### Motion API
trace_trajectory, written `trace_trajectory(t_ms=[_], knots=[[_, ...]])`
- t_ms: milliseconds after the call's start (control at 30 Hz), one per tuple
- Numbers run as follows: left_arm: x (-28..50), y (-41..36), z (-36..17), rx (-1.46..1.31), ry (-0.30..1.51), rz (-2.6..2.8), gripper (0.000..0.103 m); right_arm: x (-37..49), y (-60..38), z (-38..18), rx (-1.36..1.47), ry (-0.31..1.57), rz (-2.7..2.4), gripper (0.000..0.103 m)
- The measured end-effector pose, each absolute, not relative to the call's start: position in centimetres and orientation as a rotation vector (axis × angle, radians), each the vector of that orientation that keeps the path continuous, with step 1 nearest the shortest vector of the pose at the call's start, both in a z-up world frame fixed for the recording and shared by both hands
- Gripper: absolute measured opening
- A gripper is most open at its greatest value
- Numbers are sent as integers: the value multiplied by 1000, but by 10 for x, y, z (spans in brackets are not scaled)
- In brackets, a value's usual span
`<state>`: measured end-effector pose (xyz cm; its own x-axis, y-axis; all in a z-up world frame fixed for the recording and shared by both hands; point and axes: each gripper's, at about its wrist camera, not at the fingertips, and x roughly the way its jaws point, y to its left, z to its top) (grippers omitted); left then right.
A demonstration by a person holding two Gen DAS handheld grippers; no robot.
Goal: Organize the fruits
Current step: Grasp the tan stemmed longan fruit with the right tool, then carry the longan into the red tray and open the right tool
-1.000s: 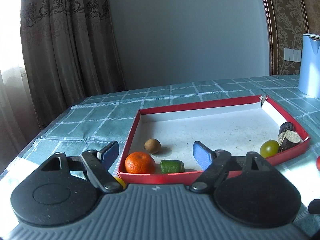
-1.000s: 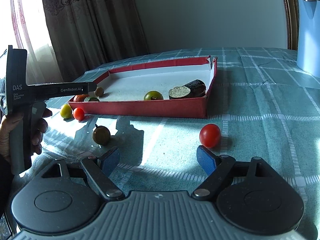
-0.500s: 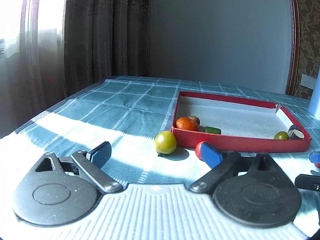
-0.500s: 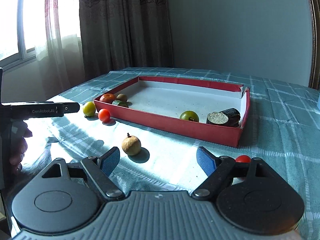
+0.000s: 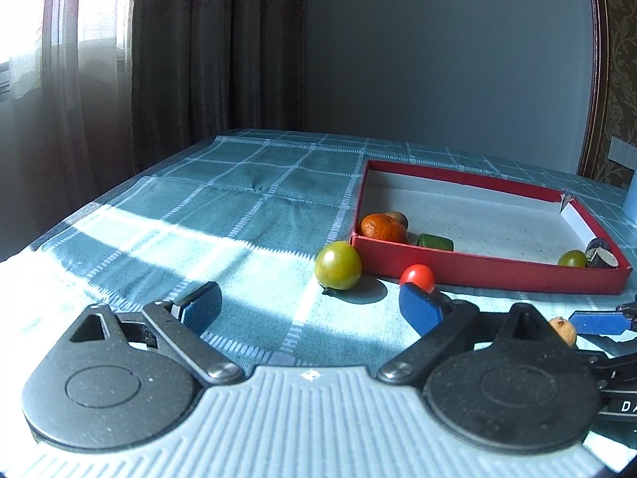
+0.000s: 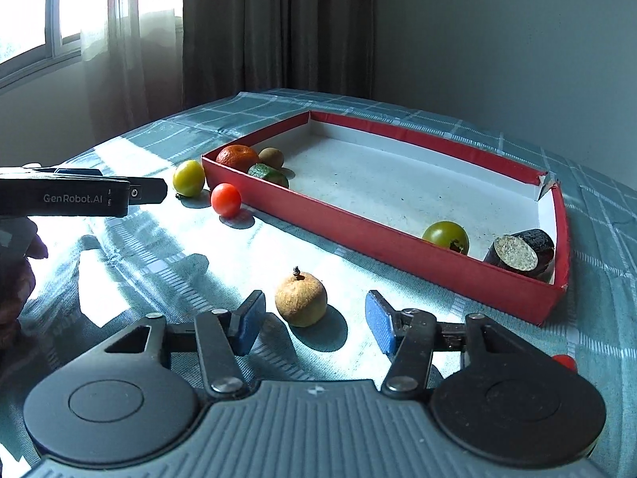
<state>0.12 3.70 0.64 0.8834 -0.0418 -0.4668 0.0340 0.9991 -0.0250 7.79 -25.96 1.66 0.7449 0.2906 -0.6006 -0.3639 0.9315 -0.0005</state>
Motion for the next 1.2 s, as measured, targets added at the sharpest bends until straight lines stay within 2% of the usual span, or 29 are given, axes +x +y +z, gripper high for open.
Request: trace_trajectory(t_ms=[100, 233, 633, 1200], knots=[[1, 36, 6, -11, 489, -38, 95, 78, -258, 17, -123, 638, 371, 44], [2, 35, 6, -5, 491, -34, 95, 77, -255, 18, -124, 634, 382, 27], [3, 36, 5, -8, 498, -36, 96, 75, -258, 19, -92, 626, 383, 27], [6, 31, 4, 16, 512, -27, 97, 47, -296, 44, -48, 501, 325, 27]])
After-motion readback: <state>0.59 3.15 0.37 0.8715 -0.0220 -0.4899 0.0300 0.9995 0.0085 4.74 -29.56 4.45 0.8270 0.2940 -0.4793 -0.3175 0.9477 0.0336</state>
